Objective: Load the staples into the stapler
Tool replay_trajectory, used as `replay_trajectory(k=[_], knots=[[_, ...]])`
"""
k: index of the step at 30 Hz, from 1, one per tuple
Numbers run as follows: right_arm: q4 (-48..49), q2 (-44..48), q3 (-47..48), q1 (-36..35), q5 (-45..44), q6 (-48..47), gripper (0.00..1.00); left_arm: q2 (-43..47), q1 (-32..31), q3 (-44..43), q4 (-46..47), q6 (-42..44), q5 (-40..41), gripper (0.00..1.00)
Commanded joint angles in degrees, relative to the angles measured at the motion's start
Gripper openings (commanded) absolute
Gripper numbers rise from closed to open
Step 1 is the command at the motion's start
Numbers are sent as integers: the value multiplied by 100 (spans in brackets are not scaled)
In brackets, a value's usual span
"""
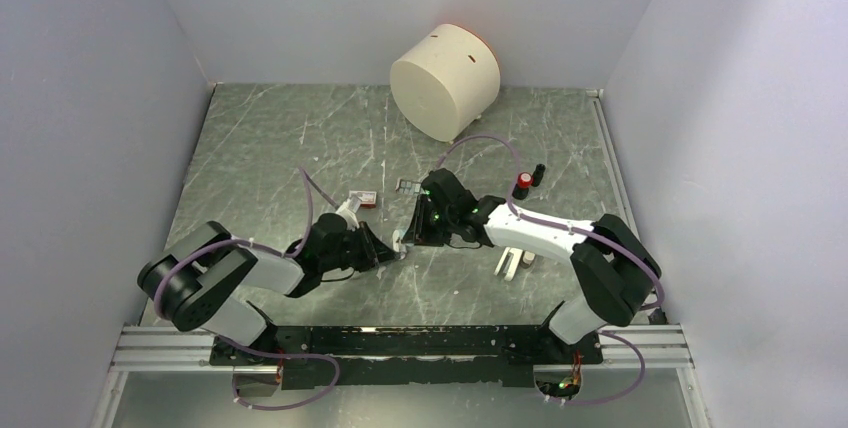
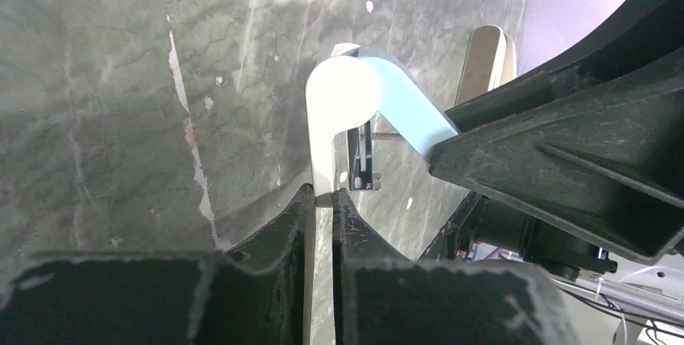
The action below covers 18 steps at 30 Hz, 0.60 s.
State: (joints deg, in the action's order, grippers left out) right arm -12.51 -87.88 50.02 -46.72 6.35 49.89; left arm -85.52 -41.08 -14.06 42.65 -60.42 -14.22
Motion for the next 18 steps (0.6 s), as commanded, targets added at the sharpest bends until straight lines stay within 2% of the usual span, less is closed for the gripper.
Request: replay_trajectory(k=[1,7,11,18], knots=[[-363,16,331,5,72,-269,27,-119,-40,21,302,260,-89,5],[-975,-98,745,213,145,-756,30,-362,-77,-13,151,660,-434,5],[-1215,-306,998,398,295,-1112,32,-713,-164,82,508,699,-646,5],[-1561,-766,1520,568,239,-1637,35,-952,-328,-93,341,862,-604,5]])
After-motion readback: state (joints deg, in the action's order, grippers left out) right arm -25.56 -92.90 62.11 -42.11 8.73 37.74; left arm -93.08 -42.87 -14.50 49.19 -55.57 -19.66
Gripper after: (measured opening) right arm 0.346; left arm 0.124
